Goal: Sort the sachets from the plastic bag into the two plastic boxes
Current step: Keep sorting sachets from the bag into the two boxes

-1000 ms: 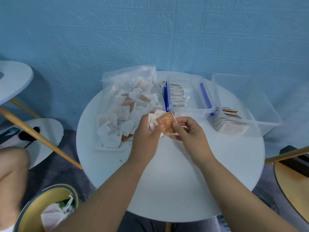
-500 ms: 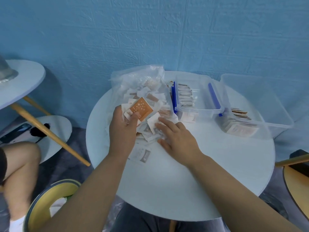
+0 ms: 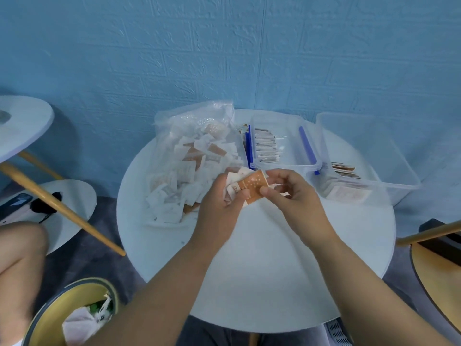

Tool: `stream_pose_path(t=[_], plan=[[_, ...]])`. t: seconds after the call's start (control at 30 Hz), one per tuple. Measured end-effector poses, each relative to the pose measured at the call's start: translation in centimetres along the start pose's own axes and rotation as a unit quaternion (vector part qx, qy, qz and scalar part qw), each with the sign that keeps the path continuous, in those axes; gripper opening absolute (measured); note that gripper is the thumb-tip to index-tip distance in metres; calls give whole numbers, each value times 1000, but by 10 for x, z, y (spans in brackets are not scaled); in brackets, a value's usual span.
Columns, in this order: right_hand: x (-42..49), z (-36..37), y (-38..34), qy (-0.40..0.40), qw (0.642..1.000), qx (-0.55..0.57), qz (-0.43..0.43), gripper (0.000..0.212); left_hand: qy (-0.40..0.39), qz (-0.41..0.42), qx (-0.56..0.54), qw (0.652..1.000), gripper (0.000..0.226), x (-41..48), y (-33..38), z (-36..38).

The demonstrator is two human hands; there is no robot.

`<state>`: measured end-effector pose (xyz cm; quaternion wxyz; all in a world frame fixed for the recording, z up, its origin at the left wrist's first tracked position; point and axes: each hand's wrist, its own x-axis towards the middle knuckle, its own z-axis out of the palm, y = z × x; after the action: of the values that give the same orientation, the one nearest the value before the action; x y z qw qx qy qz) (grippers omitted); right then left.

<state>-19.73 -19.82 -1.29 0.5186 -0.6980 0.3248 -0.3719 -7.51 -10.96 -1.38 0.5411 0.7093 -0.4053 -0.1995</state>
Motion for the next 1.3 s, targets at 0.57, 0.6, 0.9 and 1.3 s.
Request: stream_pose_path(t=[0.57, 0.6, 0.9, 1.3], plan=[[-30, -41, 34, 8, 998, -48, 47, 45, -105, 27, -33, 994, 32, -15, -14, 45], [-30, -39, 34, 1, 997, -66, 40, 46, -100, 20, -38, 994, 32, -15, -14, 44], [-31, -42, 41, -15, 994, -111, 9, 28, -124, 29, 96, 987, 45, -23, -19, 29], [-36, -35, 50, -46, 944, -270, -183, 23, -133, 103, 185, 968, 51, -30, -23, 35]])
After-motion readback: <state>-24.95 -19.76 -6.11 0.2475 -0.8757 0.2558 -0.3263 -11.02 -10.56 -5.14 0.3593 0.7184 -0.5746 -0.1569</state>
